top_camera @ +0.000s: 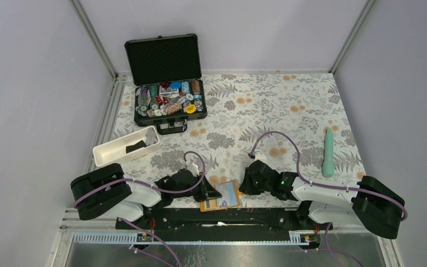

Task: Put the credit cards into the card holder
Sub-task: Insert the credit card into the card holder.

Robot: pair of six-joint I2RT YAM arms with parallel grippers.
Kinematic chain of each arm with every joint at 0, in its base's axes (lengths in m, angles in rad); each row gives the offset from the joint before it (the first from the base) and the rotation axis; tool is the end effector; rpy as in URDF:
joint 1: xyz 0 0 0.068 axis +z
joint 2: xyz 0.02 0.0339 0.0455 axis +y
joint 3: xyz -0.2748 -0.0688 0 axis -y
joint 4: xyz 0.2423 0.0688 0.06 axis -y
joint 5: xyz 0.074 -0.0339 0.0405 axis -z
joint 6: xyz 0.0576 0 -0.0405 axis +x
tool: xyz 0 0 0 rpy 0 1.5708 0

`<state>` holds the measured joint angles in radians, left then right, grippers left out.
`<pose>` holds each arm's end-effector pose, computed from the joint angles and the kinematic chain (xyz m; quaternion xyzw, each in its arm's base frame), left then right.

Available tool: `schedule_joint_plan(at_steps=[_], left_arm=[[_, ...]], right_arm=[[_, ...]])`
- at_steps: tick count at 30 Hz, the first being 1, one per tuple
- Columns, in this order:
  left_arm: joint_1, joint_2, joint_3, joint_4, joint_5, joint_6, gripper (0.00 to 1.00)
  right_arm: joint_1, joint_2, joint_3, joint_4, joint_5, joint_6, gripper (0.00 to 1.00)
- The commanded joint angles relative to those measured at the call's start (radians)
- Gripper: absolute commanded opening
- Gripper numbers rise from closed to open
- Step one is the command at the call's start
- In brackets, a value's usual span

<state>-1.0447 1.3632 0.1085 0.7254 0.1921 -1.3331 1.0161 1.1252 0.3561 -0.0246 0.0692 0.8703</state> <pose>0.0951 -0.1857 0.1048 -0.0769 0.8613 -0.4906 0.1074 0.1138 0.1761 0.1423 -0.0543 0.9234 0.2877 0.2482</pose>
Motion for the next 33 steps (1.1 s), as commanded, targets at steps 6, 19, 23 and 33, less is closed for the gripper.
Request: schedule_joint_plan(at_steps=[6, 19, 23, 33], left_arm=[[-0.009, -0.048, 0.071, -0.174, -0.009, 0.058, 0.15], [-0.009, -0.118, 0.175, -0.484, -0.052, 0.128, 0.44], [-0.009, -0.155, 0.196, -0.550, -0.070, 0.143, 0.49], [-0.021, -0.169, 0.255, -0.661, -0.083, 0.172, 0.53]], right_arm=[[0.012, -0.020, 0.020, -0.052, 0.043, 0.001, 0.00], [0.012, -0.038, 0.018, -0.071, 0.059, 0.004, 0.00], [0.012, -0.040, 0.017, -0.071, 0.060, 0.004, 0.00], [0.012, -0.035, 0.014, -0.062, 0.055, 0.003, 0.00]])
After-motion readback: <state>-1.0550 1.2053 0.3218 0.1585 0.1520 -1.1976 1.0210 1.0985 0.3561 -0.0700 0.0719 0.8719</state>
